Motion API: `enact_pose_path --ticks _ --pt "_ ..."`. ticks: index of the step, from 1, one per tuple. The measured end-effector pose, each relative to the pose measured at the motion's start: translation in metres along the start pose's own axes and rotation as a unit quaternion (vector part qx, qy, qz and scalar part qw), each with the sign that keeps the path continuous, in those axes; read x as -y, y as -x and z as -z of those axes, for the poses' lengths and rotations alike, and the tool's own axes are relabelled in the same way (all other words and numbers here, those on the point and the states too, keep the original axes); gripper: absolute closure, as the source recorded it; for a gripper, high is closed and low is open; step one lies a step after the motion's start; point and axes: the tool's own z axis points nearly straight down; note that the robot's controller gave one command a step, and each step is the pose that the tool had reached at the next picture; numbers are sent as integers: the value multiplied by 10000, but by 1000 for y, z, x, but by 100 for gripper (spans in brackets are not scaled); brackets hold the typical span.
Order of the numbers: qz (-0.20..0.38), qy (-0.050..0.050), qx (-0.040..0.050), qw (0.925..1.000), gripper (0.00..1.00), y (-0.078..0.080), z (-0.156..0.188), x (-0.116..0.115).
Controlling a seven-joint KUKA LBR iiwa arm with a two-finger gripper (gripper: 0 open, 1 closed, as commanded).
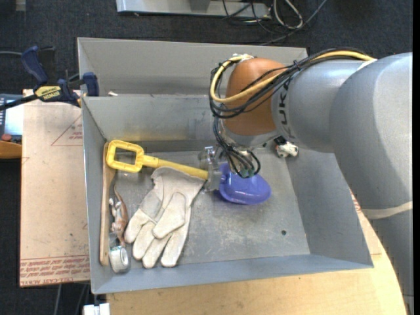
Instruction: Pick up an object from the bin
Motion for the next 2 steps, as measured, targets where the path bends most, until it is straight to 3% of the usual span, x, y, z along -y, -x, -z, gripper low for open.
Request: enact_pose_path --ticks 2 --pt "2 0 -10 10000 100 -1 5 0"
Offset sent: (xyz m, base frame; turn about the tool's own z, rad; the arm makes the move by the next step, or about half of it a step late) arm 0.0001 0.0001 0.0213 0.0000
